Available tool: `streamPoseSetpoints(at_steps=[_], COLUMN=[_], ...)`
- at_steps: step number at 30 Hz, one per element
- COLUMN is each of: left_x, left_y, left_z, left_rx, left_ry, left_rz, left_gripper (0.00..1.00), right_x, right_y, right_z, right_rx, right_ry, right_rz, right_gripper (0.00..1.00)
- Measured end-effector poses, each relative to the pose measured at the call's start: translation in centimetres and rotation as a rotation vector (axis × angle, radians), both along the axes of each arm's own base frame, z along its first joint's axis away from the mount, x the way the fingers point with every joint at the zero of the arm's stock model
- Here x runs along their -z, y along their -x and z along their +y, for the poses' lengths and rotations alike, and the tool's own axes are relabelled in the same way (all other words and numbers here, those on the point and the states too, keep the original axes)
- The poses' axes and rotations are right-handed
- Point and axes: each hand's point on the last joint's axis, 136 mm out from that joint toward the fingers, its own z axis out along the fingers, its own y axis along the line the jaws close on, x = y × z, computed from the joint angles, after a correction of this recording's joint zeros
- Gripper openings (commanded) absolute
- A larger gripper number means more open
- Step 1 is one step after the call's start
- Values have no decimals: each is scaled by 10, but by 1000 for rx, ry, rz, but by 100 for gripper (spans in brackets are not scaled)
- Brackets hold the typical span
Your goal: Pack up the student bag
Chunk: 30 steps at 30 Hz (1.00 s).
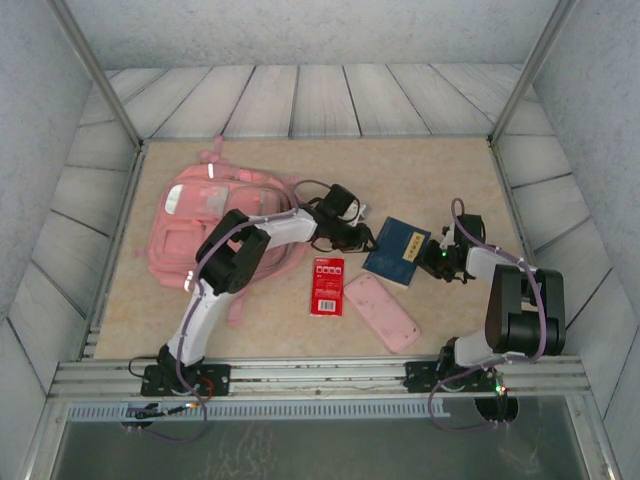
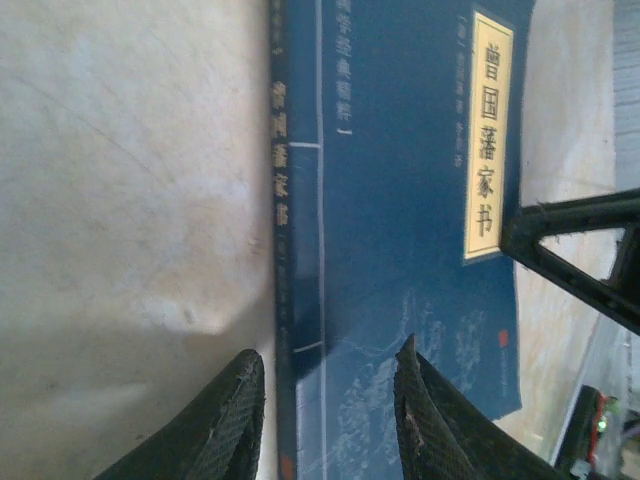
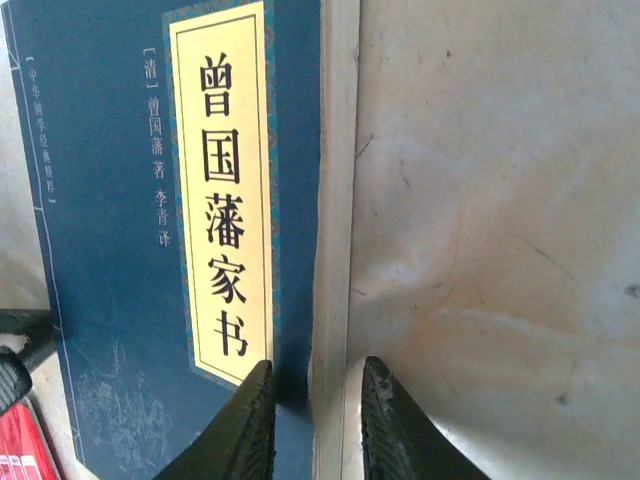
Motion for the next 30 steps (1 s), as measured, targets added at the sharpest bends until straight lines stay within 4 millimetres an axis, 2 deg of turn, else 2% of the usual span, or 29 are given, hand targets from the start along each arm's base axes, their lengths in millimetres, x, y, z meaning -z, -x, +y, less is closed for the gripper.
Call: streamPoseSetpoints(at_steps=[9, 18, 24, 30], left_x=[-1, -4, -19, -33], left_y=[3, -6, -13, -8], left_z=[-6, -10, -16, -25], left_rx=[35, 0, -19, 17], left_ry=[51, 104, 191, 264], left_rz=[46, 90, 116, 125], left_gripper=[38, 37, 34, 33], right_x=[3, 3, 3, 2], right_y=[-3, -4, -4, -4], right_z=[1, 1, 1, 4], right_rx=[-2, 0, -1, -11], right_ry=[-11, -23, -26, -40], right_rz=[-20, -55, -67, -76], right_gripper=[16, 14, 14, 14])
